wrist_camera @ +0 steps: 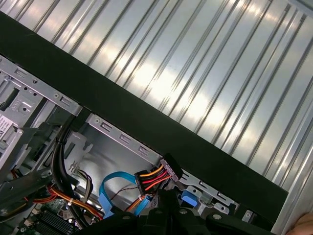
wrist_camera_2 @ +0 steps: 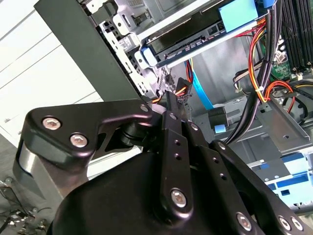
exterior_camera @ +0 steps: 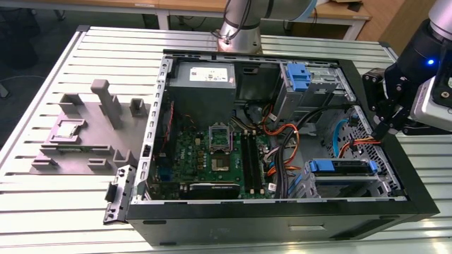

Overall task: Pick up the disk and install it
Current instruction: 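Insert the first disk wire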

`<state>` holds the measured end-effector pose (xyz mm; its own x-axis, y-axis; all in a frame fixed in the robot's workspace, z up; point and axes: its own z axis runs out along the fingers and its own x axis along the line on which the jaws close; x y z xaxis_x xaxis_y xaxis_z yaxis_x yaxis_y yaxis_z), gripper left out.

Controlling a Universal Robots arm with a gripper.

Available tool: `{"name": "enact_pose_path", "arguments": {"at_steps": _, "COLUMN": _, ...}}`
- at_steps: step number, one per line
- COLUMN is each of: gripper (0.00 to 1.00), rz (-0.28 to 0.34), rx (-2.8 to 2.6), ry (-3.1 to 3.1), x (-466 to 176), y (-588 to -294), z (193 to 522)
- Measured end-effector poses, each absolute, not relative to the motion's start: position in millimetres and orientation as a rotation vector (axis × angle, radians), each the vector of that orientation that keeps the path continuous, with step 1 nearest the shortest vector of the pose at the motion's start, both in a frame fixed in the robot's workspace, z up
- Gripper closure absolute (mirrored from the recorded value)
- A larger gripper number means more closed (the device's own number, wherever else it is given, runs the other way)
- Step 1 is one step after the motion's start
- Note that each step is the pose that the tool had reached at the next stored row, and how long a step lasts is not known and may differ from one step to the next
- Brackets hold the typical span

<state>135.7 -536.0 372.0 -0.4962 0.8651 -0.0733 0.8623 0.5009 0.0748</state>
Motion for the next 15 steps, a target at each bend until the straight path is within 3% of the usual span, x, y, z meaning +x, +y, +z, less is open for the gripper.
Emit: {"name": "enact_pose_path", "arguments": {"at_steps": 15, "gripper": 0.90, "rz": 0.020, "rx": 1.490, "ry": 2.636, "x": 135.7, "y": -535.6, "z": 372.0}}
